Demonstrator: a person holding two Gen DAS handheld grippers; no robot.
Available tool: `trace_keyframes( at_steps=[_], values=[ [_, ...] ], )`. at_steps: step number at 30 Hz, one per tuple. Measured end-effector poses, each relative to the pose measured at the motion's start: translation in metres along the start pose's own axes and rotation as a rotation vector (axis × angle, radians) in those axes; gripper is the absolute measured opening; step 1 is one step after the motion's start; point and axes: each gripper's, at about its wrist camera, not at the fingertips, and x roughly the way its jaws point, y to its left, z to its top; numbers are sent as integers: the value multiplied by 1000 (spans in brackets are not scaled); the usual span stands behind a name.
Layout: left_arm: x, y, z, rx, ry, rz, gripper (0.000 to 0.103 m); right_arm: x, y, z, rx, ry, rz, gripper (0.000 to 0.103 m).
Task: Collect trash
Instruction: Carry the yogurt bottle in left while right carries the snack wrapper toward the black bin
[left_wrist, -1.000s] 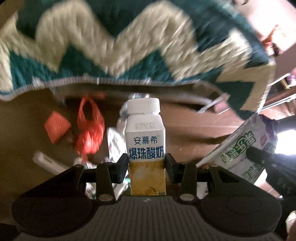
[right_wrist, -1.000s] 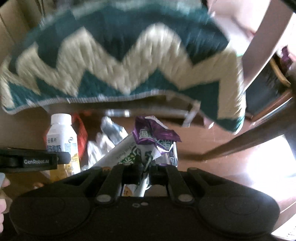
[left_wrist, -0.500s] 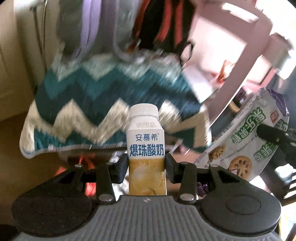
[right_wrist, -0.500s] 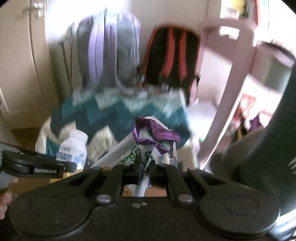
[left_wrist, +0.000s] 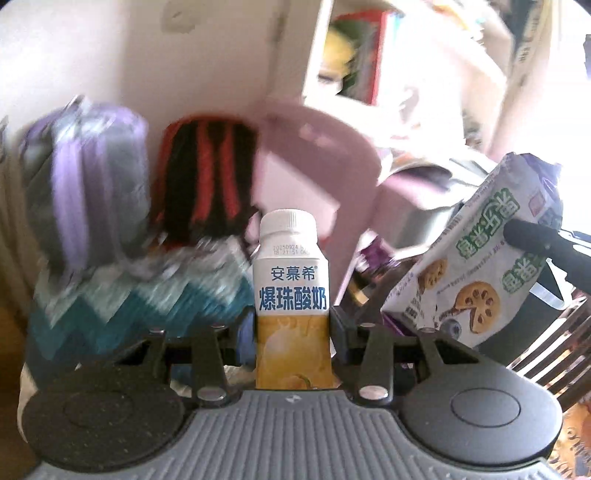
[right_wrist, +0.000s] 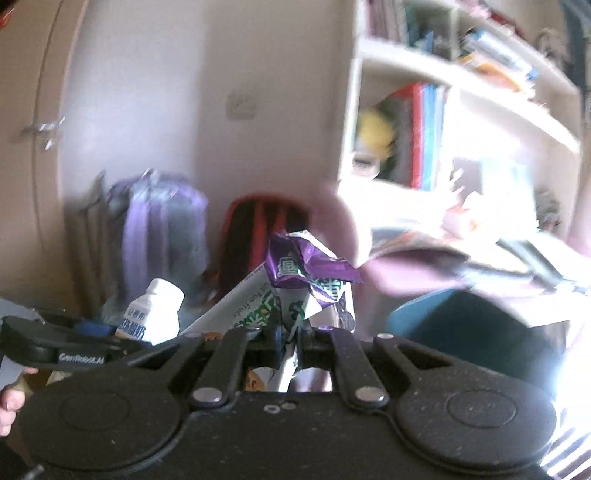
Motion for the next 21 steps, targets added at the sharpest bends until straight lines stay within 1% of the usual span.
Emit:
trace_keyframes(
  at_steps=[4,6,9,12,15,18,21],
  values=[
    [-4,-45,40,57,-51,-62,42,-20,-40,24,4,-58,-95,6],
    [-2,-69,57,93,-69,-97,42,-26,-61,29,4,-66,-151,6],
    [3,-104,74,138,-84,-156,42,-31,-90,28,5,-53,-228,6],
    [14,-137,85,177,-79,-211,42,-27,-112,21,-10,-13,-295,6],
    [29,-168,91,207,-57,-244,42,-18,-131,10,-23,37,-338,6],
    [49,-194,94,230,-26,-268,42,-3,-148,-1,-37,110,-334,6],
    [74,-215,95,243,13,-271,42,13,-157,-11,-44,170,-318,6]
  ],
)
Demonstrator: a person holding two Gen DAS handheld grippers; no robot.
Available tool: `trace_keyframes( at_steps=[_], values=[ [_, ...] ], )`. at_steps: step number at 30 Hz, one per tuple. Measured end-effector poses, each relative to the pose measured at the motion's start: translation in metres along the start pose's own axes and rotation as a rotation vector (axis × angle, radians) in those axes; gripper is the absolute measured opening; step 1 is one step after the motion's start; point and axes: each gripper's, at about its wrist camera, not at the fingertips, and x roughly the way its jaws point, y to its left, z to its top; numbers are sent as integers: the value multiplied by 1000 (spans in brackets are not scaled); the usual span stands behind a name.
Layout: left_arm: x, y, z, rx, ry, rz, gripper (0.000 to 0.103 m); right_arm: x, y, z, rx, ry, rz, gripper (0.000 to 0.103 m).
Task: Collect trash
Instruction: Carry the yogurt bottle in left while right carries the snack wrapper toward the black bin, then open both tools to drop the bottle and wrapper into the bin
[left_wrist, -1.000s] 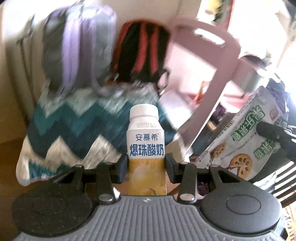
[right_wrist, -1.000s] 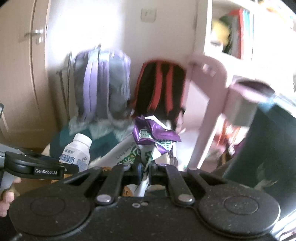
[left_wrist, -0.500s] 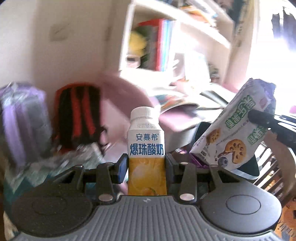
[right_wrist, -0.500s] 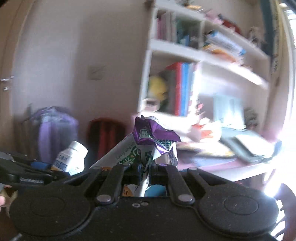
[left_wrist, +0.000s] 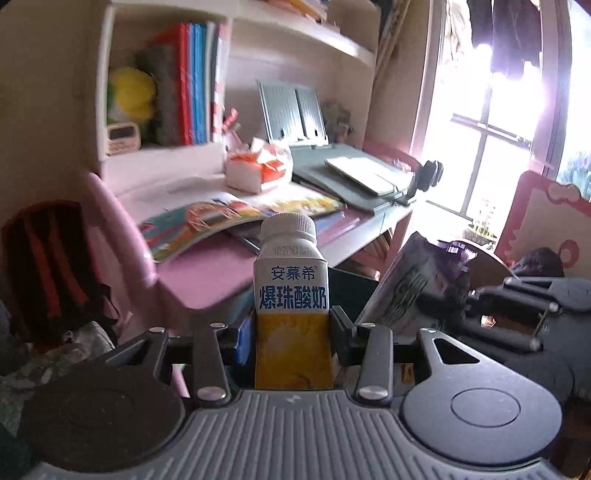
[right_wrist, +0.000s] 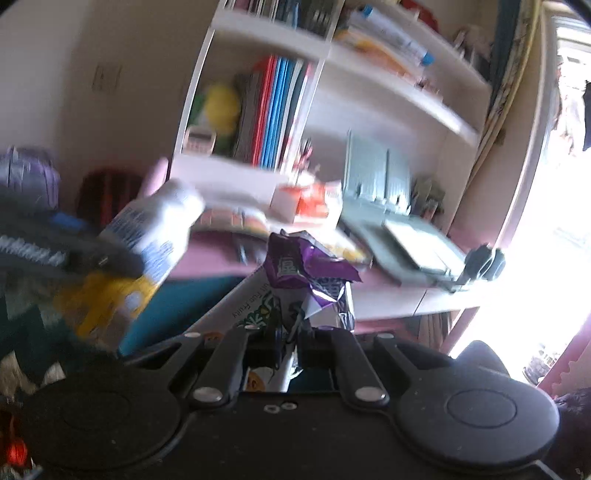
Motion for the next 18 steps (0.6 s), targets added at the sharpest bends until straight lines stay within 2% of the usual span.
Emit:
trace_keyframes(
  at_steps=[5,11,18],
  values=[
    [37,-18,-1,45,47,12,42,22,1,-16,-22,55,19,6],
    [79,-20,-19,45,145,21,42,45,7,-29,-33,123,69,8],
    [98,-18,-31,50,196,41,42,48,8,-30,-33,145,115,21]
  ],
)
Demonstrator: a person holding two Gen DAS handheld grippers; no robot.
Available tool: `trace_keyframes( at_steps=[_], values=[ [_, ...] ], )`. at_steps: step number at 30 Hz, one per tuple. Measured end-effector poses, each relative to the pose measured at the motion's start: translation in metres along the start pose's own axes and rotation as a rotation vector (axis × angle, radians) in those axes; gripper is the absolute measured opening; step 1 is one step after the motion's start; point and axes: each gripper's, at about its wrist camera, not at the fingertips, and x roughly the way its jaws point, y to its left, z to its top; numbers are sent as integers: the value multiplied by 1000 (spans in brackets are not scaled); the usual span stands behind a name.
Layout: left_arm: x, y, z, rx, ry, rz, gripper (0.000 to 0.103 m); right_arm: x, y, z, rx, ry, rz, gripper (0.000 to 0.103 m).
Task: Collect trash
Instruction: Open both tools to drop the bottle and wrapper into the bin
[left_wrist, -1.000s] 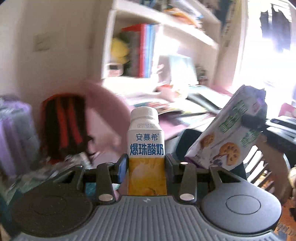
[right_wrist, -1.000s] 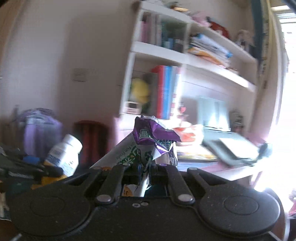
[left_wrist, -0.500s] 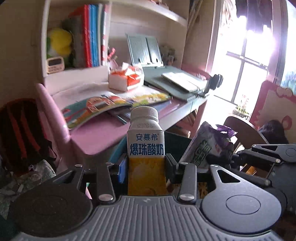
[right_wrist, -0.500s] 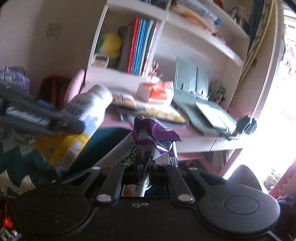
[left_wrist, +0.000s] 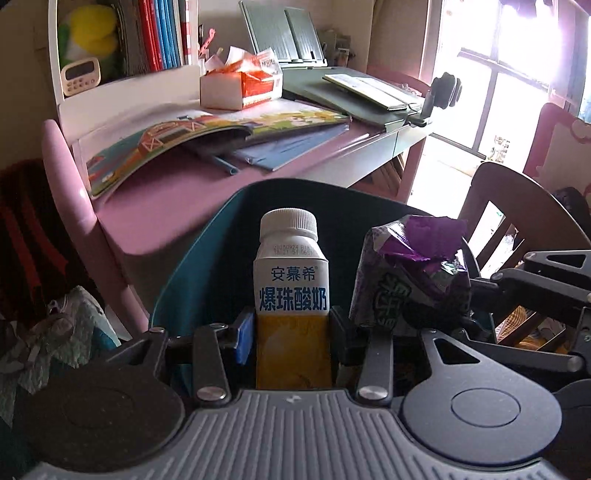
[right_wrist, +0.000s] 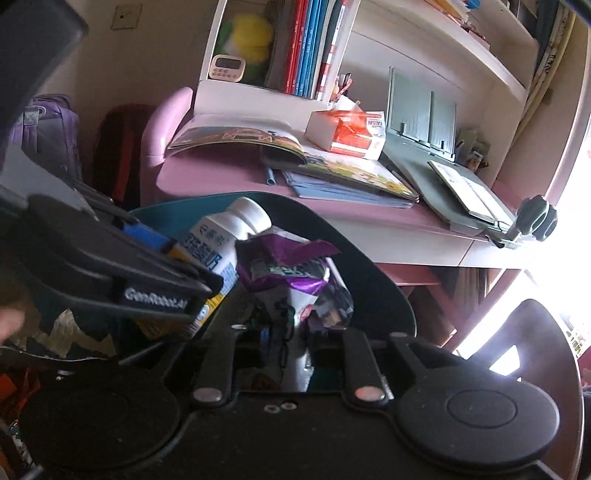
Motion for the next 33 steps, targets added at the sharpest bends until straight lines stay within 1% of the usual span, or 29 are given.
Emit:
trace_keyframes(
  at_steps=[1,3,4,5,6,7,8,13,15,20,28,33],
  values=[
    [0,0,-1,-1,2,1,42,0,-1,0,1,3,-1,29],
    [-1,0,-2,-8,0,-8,43,-2,-1,-2,3,-6,-5,39],
    [-3,1,-2,-11,-7,-8,45,-2,-1,-3,5,-7,-4,39],
    [-5,1,-2,-15,-12,-9,51,-3,-1,-3,7,-5,-2,39],
    [-8,2,-3,-20,-19,-8,56,-3,-1,-3,12,-4,-4,42],
    [-10,2,-2,-20,-25,-6,58,-5,-1,-3,18,-8,-8,47],
    [-13,2,-2,-17,-34,-2,61,-6,-2,-3,22,-11,-10,48],
    [-31,8,-5,-28,-53,-4,61,-22,-4,0,66,-45,-13,52],
    [-41,11,-8,-30,-65,3,64,-31,-3,2,81,-59,-9,53],
    [-70,25,-19,-39,-93,8,65,-59,7,6,108,-108,40,56],
    [-122,65,-49,-84,-112,41,65,-92,49,16,108,-163,135,58],
    [-155,96,-78,-106,-121,92,67,-98,86,19,103,-177,220,58]
  ],
)
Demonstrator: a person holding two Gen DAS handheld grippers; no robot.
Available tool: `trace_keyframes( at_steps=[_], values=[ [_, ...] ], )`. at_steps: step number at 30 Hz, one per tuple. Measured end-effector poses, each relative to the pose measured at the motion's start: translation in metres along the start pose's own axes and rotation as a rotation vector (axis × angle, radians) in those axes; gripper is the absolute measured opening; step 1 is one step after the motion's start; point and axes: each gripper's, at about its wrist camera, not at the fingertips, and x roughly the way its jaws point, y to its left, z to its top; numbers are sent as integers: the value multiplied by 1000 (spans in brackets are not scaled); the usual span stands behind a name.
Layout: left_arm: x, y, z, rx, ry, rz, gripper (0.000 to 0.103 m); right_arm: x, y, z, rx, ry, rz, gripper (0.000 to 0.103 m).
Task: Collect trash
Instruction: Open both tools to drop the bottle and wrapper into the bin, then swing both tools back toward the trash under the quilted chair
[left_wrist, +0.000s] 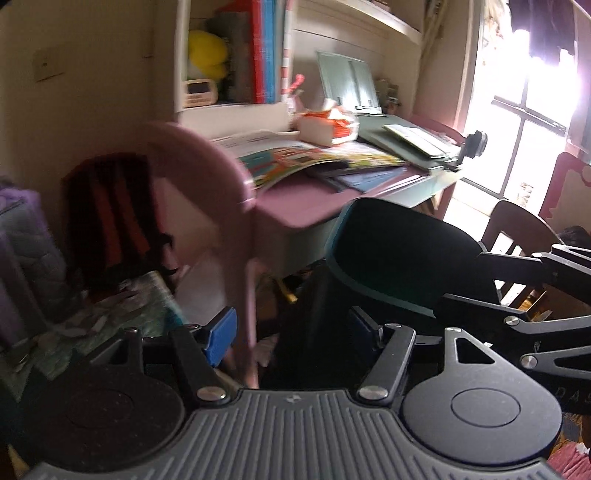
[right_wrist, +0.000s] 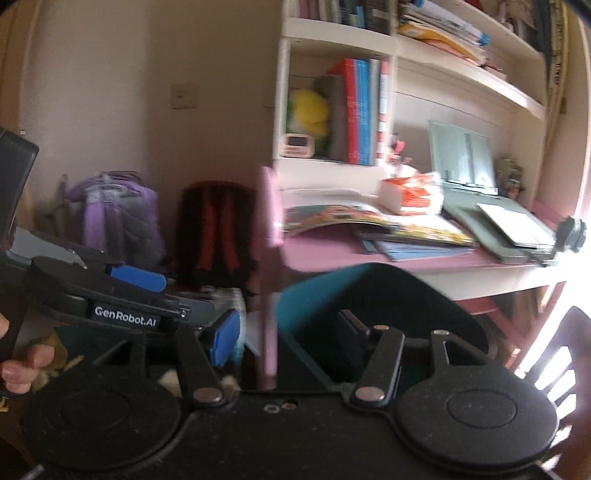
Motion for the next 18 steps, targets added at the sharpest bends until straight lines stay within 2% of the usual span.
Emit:
trace_keyframes(
  at_steps=[9,12,18],
  values=[
    [-47,77,-49,-90,-12,75,71,29,82,-10,-5,27,182,58],
    [-58,106,-71,-128,-8,121,77,43,112,-21,-19,45,232,59],
    [-68,164,-120,-196,14,207,78,74,173,-46,-68,92,318,59]
  ],
)
